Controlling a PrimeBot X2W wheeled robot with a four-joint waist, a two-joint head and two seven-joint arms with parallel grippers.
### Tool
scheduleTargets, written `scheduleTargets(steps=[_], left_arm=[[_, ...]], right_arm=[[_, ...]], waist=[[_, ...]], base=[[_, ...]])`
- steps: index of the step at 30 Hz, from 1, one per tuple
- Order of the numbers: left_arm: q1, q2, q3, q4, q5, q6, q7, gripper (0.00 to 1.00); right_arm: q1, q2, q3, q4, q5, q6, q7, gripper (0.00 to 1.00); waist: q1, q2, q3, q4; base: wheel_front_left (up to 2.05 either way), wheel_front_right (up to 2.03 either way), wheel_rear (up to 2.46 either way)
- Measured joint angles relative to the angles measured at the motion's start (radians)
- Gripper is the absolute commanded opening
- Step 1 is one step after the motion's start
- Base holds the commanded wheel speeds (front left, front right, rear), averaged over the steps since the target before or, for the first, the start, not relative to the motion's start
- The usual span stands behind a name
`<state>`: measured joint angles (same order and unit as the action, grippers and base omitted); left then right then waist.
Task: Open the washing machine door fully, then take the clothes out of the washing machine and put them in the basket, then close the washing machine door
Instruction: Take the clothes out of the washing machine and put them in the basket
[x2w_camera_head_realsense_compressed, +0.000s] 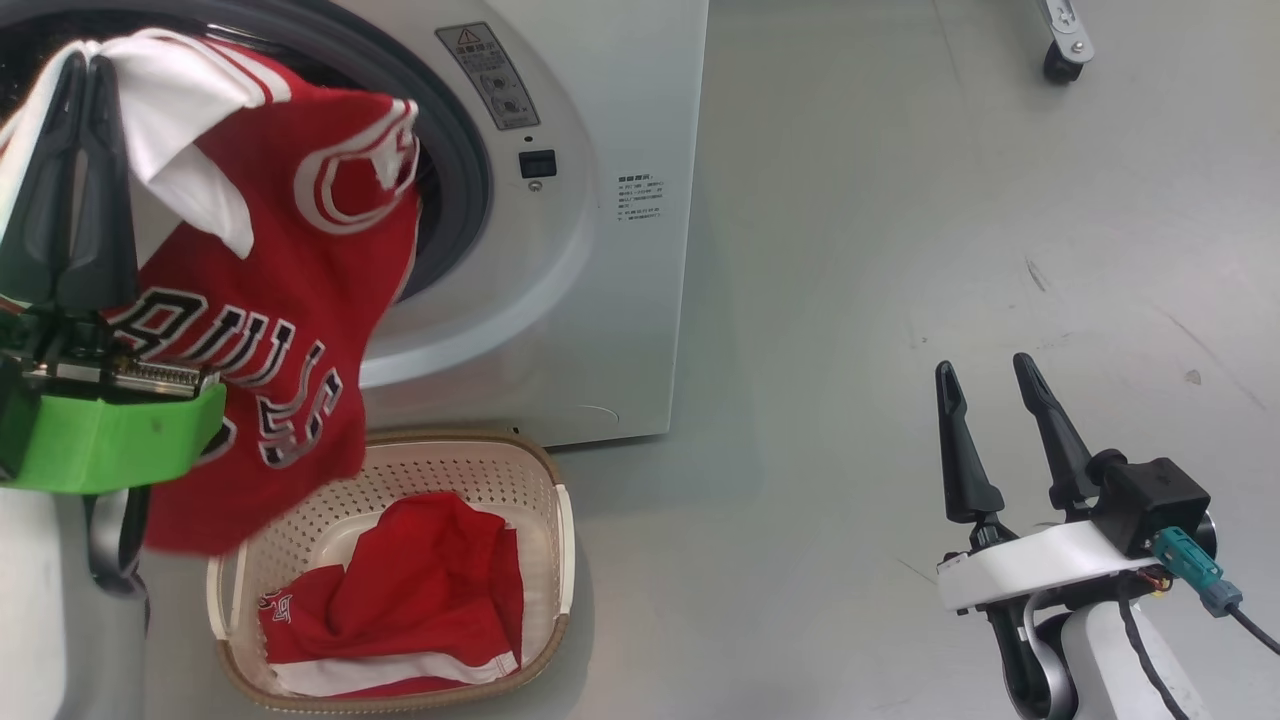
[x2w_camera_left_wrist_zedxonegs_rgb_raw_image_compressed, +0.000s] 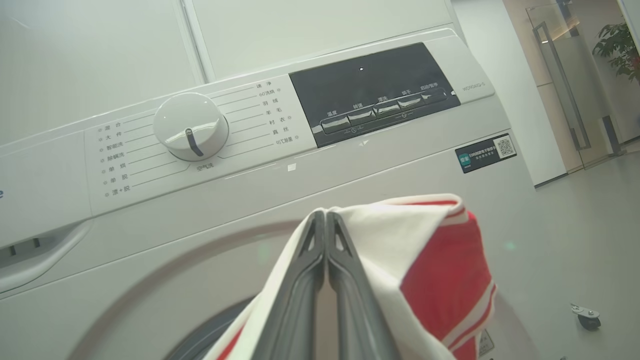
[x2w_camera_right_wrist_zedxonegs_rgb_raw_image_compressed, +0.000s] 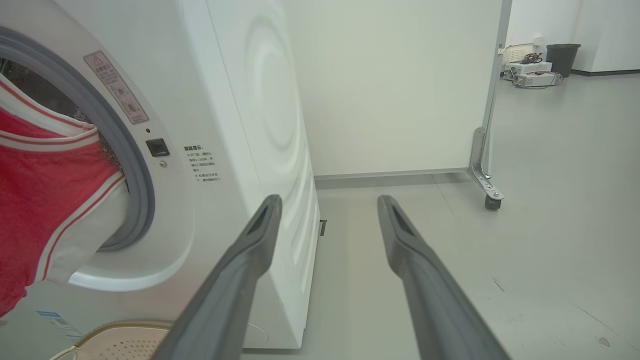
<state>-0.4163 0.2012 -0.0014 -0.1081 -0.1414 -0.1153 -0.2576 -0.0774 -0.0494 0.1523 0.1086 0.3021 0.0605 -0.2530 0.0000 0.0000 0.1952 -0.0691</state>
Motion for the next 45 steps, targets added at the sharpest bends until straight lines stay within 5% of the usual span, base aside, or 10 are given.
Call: scheduleTargets(steps=[12, 28, 45], left_arm=[[0.09, -0.014, -0.001, -0.045, 0.01, 0.0, 0.0, 0.0], [0.214, -0.016, -0.068, 0.112, 0.009, -0.005, 0.0, 0.0], [0.254, 0.066, -0.126, 0.414, 0.072, -0.009, 0.046, 0.0]], right_arm=[[0.001, 0.0, 0.0, -0.001, -0.003, 0.005, 0.0, 1.0], [0.002, 0.001, 0.012, -0.012, -0.006, 0.01, 0.0, 1.0], [-0.02, 0.002, 0.027, -0.024, -0.006, 0.016, 0.0, 1.0]], waist=[[0.0, 0.0, 0.003, 0.003], [0.0, 0.0, 0.052, -0.013], [0.0, 0.0, 0.132, -0.069]], base=[[0.0, 0.0, 0.0], [0.0, 0.0, 0.0], [0.0, 0.0, 0.0]])
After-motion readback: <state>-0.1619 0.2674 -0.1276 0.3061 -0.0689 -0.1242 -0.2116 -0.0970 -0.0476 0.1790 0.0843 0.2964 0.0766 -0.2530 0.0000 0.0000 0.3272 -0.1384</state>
